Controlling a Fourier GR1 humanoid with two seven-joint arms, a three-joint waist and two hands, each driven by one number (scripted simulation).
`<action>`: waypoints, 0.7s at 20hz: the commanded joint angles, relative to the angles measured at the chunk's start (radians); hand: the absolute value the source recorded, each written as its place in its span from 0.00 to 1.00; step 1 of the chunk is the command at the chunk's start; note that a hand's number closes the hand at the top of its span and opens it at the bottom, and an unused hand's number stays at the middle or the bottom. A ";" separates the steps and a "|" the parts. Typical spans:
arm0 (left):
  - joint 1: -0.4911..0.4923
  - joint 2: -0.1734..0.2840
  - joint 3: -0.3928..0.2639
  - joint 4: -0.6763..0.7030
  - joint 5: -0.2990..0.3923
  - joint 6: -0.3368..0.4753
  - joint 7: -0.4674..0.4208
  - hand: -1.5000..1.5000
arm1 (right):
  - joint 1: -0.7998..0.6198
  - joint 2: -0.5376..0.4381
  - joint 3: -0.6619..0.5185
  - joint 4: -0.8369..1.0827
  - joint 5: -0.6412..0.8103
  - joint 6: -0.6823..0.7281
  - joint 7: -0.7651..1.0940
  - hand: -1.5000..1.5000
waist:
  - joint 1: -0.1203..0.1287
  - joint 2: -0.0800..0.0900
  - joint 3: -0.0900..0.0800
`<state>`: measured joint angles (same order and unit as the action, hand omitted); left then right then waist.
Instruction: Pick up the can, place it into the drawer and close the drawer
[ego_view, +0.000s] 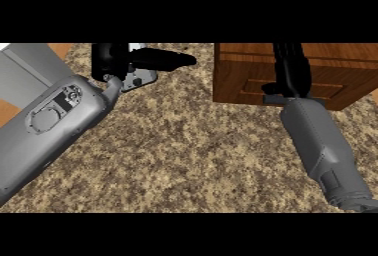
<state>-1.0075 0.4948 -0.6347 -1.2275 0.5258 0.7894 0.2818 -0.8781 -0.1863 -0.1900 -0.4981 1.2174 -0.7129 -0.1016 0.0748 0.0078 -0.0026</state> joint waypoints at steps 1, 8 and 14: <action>0.050 0.035 0.024 -0.045 -0.009 -0.009 -0.014 0.00 | -0.097 0.004 -0.025 0.120 0.005 -0.053 0.005 0.00 | 0.021 0.018 0.005; 0.092 0.017 0.017 -0.087 -0.028 -0.016 -0.013 0.00 | -0.187 -0.034 -0.058 0.203 -0.010 -0.057 -0.014 0.00 | 0.021 0.026 0.006; 0.171 0.061 0.023 -0.167 -0.046 -0.018 -0.025 0.00 | -0.213 -0.030 -0.073 0.252 -0.014 -0.061 -0.019 0.00 | 0.035 0.023 0.006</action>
<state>-0.8721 0.5342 -0.6149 -1.3461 0.4911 0.7690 0.2559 -1.0522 -0.2292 -0.2373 -0.2745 1.2265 -0.7408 -0.1044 0.0834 0.0213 -0.0009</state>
